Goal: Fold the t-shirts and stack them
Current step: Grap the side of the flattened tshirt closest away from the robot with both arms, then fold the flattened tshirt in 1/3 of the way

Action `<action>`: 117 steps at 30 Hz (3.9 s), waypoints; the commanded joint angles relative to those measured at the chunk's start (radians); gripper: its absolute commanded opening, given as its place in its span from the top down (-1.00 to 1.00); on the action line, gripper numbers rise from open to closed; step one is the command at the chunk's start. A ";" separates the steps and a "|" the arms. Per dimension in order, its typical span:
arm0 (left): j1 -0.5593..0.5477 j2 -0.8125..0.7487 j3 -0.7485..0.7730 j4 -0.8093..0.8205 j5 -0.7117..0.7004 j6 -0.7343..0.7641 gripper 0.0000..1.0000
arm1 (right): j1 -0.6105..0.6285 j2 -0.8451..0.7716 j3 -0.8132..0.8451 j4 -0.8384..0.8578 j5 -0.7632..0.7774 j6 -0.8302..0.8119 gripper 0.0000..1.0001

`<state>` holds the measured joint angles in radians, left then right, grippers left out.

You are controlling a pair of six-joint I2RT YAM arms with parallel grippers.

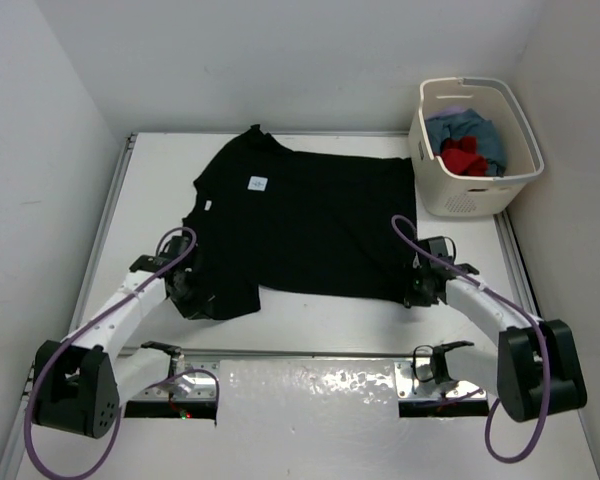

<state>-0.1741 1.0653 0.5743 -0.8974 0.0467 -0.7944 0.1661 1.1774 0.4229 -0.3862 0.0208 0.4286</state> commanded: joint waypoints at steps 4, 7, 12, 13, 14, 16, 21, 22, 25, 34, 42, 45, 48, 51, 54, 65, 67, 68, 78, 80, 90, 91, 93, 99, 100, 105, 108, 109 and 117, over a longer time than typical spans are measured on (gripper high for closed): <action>-0.031 -0.039 0.074 -0.153 0.107 -0.006 1.00 | 0.000 -0.061 0.036 -0.348 -0.071 -0.043 1.00; -0.036 -0.034 0.081 -0.138 0.125 0.001 1.00 | 0.000 -0.055 0.063 -0.358 -0.088 -0.076 1.00; -0.036 0.062 0.180 0.066 0.197 0.037 1.00 | 0.000 0.005 0.163 -0.347 -0.099 -0.094 1.00; -0.036 0.083 0.218 0.136 0.221 0.041 1.00 | 0.000 0.013 0.184 -0.333 -0.108 -0.091 1.00; -0.036 0.097 0.243 0.159 0.228 0.044 1.00 | 0.000 0.019 0.198 -0.327 -0.110 -0.087 1.00; -0.036 0.130 0.314 0.196 0.242 0.058 1.00 | 0.000 0.036 0.246 -0.319 -0.113 -0.088 1.00; -0.034 0.249 0.438 0.295 0.265 0.092 1.00 | 0.000 0.088 0.347 -0.330 -0.082 -0.103 1.00; -0.034 0.284 0.459 0.314 0.268 0.102 1.00 | 0.000 0.114 0.385 -0.333 -0.079 -0.105 1.00; -0.034 0.335 0.532 0.363 0.265 0.112 1.00 | -0.004 0.146 0.450 -0.339 -0.067 -0.102 1.00; 0.031 0.513 0.728 0.399 0.182 0.175 1.00 | -0.063 0.258 0.614 -0.359 0.011 -0.085 1.00; 0.061 0.599 0.857 0.456 0.122 0.219 1.00 | -0.105 0.280 0.643 -0.326 0.034 -0.068 1.00; 0.062 0.640 0.894 0.482 0.127 0.233 1.00 | -0.114 0.303 0.652 -0.304 0.036 -0.062 1.00; 0.062 0.702 0.946 0.479 0.147 0.256 1.00 | -0.122 0.338 0.678 -0.292 0.044 -0.060 1.00; 0.064 0.760 0.998 0.488 0.156 0.280 1.00 | -0.131 0.373 0.703 -0.286 0.064 -0.067 1.00; 0.064 0.811 1.030 0.485 0.128 0.278 1.00 | -0.132 0.404 0.726 -0.269 0.062 -0.070 0.99; 0.064 1.025 1.183 0.508 0.073 0.287 0.39 | -0.132 0.527 0.789 -0.186 0.129 -0.045 0.16; 0.064 1.055 1.259 0.470 0.074 0.305 -0.12 | -0.132 0.516 0.791 -0.194 0.127 -0.047 -0.30; 0.064 1.067 1.272 0.433 0.064 0.308 -0.35 | -0.132 0.499 0.784 -0.194 0.114 -0.054 -0.36; 0.064 0.880 1.063 0.442 0.044 0.348 -0.99 | -0.097 0.269 0.579 -0.099 -0.055 -0.024 -0.56; 0.062 0.832 1.017 0.449 0.045 0.345 -0.99 | -0.082 0.261 0.533 -0.071 -0.090 -0.019 -0.84; 0.064 0.840 0.786 0.534 0.095 0.297 -0.99 | -0.028 0.488 0.609 0.017 -0.054 -0.002 -0.98; 0.064 0.846 0.759 0.538 0.093 0.291 -1.00 | -0.028 0.536 0.646 -0.002 -0.003 -0.013 -0.98; 0.064 0.849 0.733 0.546 0.093 0.288 -0.99 | -0.033 0.576 0.671 0.007 0.026 -0.016 -0.98; 0.073 0.881 0.661 0.563 0.073 0.281 -0.99 | -0.051 0.698 0.741 0.050 0.082 -0.022 -0.98; 0.080 0.884 0.658 0.561 0.073 0.282 -0.99 | -0.054 0.709 0.775 0.028 0.100 -0.027 -0.98; 0.099 0.878 0.631 0.554 0.042 0.290 -0.99 | -0.060 0.725 0.797 0.001 0.162 -0.033 -0.98; 0.108 0.868 0.615 0.555 0.039 0.296 -0.99 | -0.059 0.713 0.811 -0.002 0.099 -0.056 -0.98; 0.108 0.866 0.607 0.557 0.041 0.296 -1.00 | -0.051 0.697 0.798 0.006 0.059 -0.069 -0.98; 0.110 0.846 0.578 0.558 0.036 0.293 -0.99 | 0.047 0.479 0.633 0.001 0.011 -0.079 -0.98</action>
<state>-0.0917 1.9091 1.2015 -0.2955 0.1440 -0.5217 0.1799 1.7599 1.1065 -0.3981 0.0563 0.3573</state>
